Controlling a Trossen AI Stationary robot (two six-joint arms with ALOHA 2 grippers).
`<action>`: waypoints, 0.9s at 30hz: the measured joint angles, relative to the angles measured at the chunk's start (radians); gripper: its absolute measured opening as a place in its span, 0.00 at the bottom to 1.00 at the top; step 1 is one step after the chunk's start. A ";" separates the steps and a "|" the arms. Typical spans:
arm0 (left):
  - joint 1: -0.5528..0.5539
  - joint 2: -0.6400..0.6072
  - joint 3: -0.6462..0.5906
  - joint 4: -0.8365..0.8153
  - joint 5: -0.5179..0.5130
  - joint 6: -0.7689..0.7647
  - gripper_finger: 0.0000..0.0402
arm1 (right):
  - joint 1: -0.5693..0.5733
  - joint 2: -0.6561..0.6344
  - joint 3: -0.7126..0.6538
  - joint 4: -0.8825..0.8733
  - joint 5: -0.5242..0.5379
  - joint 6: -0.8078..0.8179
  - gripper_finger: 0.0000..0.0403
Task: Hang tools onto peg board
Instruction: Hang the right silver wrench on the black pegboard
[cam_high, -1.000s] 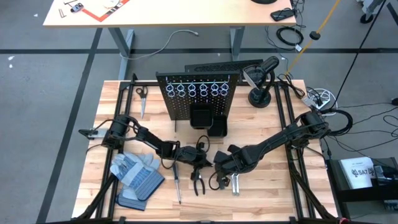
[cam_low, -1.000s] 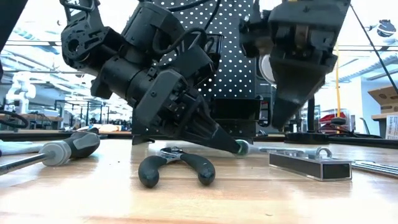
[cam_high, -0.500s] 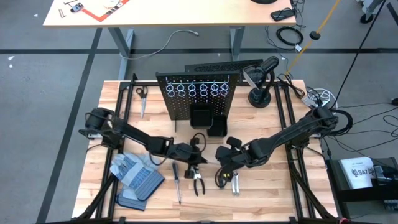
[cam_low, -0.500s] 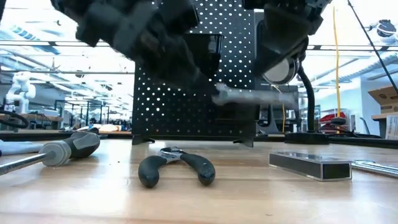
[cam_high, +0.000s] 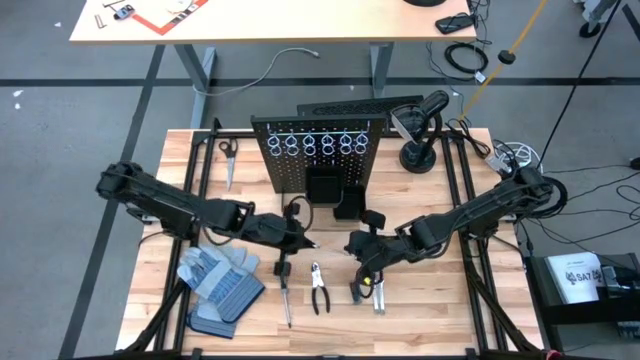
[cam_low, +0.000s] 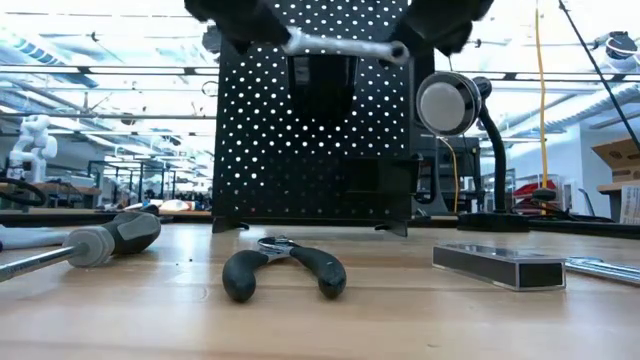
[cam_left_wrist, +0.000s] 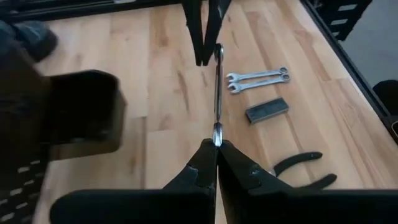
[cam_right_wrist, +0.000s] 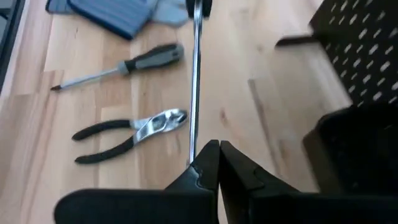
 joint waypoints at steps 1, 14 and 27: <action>-0.001 -0.010 0.028 -0.049 -0.006 0.000 0.02 | 0.000 -0.003 0.000 0.027 0.013 -0.030 0.00; 0.000 -0.012 0.437 -0.628 -0.045 -0.045 0.01 | -0.006 -0.108 0.000 0.307 0.161 -0.330 0.00; 0.009 0.005 0.755 -0.925 -0.114 -0.078 0.01 | -0.027 -0.178 0.012 0.434 0.148 -0.509 0.15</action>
